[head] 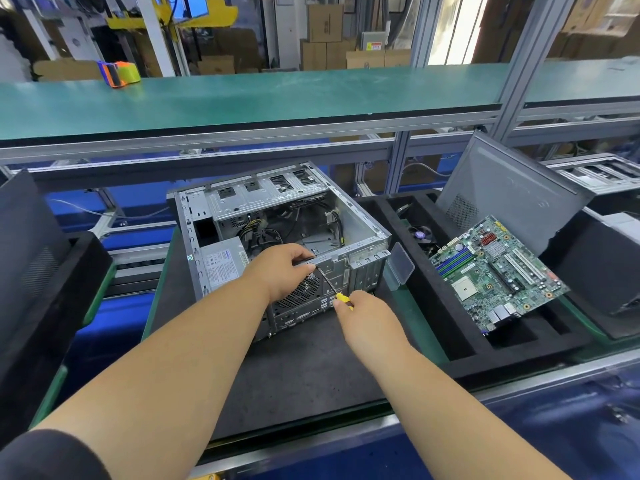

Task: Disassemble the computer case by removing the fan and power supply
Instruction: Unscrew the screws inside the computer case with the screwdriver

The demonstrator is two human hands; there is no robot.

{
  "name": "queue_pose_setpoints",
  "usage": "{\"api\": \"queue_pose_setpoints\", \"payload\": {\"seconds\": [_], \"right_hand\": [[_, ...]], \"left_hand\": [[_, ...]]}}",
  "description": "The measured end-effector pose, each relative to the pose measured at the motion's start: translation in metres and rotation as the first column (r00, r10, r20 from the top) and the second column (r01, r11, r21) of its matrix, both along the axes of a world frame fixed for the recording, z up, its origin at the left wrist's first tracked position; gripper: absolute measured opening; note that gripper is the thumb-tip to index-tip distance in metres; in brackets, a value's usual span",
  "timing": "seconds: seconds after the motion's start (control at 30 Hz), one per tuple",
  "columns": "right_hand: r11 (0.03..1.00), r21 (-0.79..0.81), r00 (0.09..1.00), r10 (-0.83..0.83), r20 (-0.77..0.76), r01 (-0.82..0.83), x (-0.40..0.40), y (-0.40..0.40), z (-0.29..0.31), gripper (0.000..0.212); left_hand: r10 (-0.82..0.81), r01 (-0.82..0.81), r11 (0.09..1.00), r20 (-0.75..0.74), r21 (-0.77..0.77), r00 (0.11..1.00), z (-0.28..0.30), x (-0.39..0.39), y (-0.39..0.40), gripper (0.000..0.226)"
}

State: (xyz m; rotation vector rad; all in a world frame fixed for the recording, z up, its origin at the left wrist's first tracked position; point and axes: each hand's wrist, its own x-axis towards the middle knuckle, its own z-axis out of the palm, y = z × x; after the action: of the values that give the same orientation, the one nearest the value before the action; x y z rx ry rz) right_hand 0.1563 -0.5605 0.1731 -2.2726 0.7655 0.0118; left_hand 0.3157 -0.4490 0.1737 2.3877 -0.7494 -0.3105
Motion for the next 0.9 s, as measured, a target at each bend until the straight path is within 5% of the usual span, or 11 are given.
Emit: {"api": "queue_pose_setpoints", "payload": {"seconds": [0.1, 0.2, 0.27, 0.33, 0.37, 0.43, 0.5, 0.6, 0.73, 0.83, 0.9], "right_hand": [[0.954, -0.299, 0.999, 0.010, -0.042, -0.022, 0.001, 0.006, -0.001, 0.028], [0.919, -0.393, 0.999, 0.019, -0.045, -0.035, 0.002, 0.007, -0.002, 0.027], [0.953, -0.300, 1.000, 0.027, -0.016, -0.030, 0.002, 0.003, -0.003, 0.024], [0.997, 0.072, 0.999, -0.036, 0.028, 0.034, 0.002, -0.004, -0.002, 0.030], [0.919, 0.380, 0.993, -0.120, 0.023, 0.103, 0.002, -0.007, -0.001, 0.033], [0.539, 0.821, 0.972, -0.221, -0.078, 0.188, 0.000, -0.012, 0.002, 0.038], [0.252, 0.947, 0.963, -0.230, -0.140, 0.198, -0.003, -0.017, 0.003, 0.039], [0.165, 0.968, 0.965, -0.214, -0.152, 0.189, -0.005, -0.017, 0.004, 0.037], [0.319, 0.933, 0.969, -0.227, -0.094, 0.165, -0.002, -0.009, 0.002, 0.038], [0.634, 0.753, 0.979, -0.193, -0.069, 0.178, 0.000, -0.004, 0.005, 0.038], [0.886, 0.449, 0.993, -0.111, -0.035, 0.115, 0.000, -0.003, 0.008, 0.036]], "left_hand": [[-0.004, 0.004, 1.000, 0.001, 0.000, 1.000, -0.001, 0.000, 0.000, 0.020], [0.000, 0.000, 1.000, 0.015, 0.003, 1.000, -0.002, 0.001, 0.000, 0.018], [0.009, -0.009, 1.000, 0.021, 0.008, 1.000, -0.002, 0.001, 0.000, 0.019], [0.011, -0.011, 1.000, 0.026, 0.014, 1.000, -0.003, 0.001, 0.000, 0.021], [0.007, -0.008, 1.000, 0.029, 0.018, 1.000, -0.003, 0.001, 0.000, 0.021], [-0.002, 0.001, 0.999, 0.036, 0.037, 0.999, -0.003, 0.001, 0.000, 0.021], [-0.007, 0.004, 0.998, 0.048, 0.061, 0.999, -0.002, 0.001, 0.001, 0.019], [-0.015, 0.012, 0.998, 0.039, 0.067, 0.999, -0.003, 0.002, 0.001, 0.018], [-0.037, 0.037, 0.999, -0.034, 0.019, 0.999, -0.003, 0.004, 0.000, 0.017], [-0.033, 0.034, 0.999, -0.039, 0.012, 0.999, -0.003, 0.004, 0.000, 0.015], [-0.027, 0.028, 1.000, -0.031, 0.013, 0.999, -0.003, 0.004, 0.000, 0.014]]}}
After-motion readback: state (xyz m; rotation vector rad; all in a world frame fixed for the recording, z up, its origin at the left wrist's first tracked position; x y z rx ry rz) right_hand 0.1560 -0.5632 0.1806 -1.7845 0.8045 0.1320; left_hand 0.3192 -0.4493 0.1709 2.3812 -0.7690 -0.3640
